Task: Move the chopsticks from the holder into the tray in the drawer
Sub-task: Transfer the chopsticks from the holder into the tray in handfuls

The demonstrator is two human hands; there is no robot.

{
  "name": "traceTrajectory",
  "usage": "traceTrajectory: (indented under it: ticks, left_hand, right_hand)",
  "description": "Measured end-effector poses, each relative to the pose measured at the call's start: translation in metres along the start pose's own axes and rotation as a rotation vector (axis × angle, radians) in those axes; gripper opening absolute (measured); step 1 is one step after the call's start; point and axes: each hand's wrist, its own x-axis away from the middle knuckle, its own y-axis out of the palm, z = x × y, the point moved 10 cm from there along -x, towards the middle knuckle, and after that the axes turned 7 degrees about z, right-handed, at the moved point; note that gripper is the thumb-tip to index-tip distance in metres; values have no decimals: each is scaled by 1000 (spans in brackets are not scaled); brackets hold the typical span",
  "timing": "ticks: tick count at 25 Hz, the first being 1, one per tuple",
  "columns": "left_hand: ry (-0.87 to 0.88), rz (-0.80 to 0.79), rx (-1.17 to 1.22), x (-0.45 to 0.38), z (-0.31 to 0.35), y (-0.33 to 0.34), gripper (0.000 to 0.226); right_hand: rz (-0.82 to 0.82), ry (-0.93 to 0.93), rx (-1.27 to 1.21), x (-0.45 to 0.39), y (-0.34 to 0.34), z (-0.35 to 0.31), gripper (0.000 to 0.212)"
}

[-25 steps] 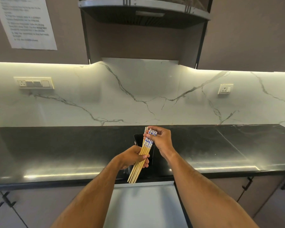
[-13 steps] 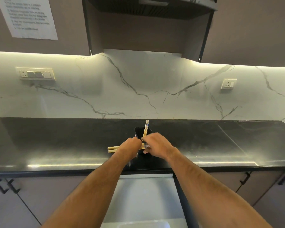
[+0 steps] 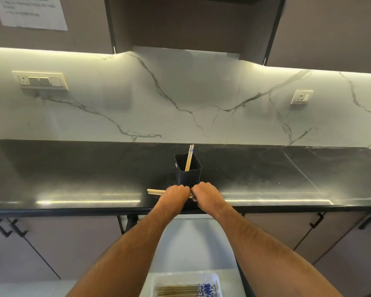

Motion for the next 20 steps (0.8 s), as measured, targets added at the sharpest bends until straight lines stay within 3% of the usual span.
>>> traceTrajectory:
  ticks: [6, 20]
  left_hand:
    - [-1, -14, -5, 36, -10, 32, 24]
    - [39, -171, 112, 152, 26, 194, 16]
  right_hand:
    - [-65, 48, 53, 28, 37, 16, 13]
    - [-269, 6, -28, 154, 199, 2, 13]
